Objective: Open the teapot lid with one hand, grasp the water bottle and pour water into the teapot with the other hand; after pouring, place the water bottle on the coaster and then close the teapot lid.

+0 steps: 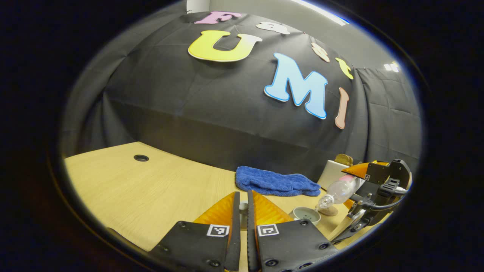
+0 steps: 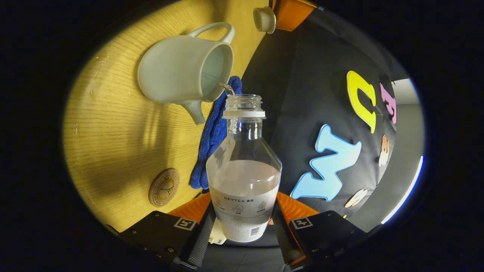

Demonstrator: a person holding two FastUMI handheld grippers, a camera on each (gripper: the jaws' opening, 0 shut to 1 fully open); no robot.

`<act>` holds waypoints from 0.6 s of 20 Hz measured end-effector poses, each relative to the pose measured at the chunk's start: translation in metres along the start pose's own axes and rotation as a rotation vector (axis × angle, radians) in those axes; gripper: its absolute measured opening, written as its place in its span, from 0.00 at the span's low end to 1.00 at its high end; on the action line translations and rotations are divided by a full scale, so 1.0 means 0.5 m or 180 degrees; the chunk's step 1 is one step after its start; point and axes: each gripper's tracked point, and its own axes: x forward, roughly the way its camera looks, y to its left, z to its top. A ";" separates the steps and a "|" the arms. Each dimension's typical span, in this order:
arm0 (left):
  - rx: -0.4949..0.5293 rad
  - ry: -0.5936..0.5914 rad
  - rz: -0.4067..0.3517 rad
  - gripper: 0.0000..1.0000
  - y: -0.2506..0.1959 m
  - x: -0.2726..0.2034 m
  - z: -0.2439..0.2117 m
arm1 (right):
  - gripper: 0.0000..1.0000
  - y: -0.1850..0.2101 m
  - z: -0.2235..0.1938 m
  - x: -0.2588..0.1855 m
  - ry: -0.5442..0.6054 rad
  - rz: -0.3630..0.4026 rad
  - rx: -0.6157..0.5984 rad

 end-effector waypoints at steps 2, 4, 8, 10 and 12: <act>-0.0010 -0.0003 -0.0001 0.13 0.001 0.000 0.002 | 0.76 -0.008 0.003 -0.001 -0.0023 -0.0056 -0.0098; -0.0021 -0.0006 -0.0001 0.13 0.000 0.000 0.001 | 0.76 -0.018 0.010 -0.003 -0.0050 -0.0154 -0.0269; -0.0052 -0.0005 -0.0001 0.15 -0.001 -0.001 0.002 | 0.76 -0.032 0.015 -0.003 -0.0109 -0.0226 -0.0472; -0.0073 -0.0003 0.0001 0.15 0.000 -0.002 0.003 | 0.76 -0.038 0.018 -0.004 -0.0126 -0.0259 -0.0539; -0.0094 -0.0001 0.0003 0.15 -0.001 -0.001 0.002 | 0.75 -0.045 0.021 -0.004 -0.0146 -0.0321 -0.0643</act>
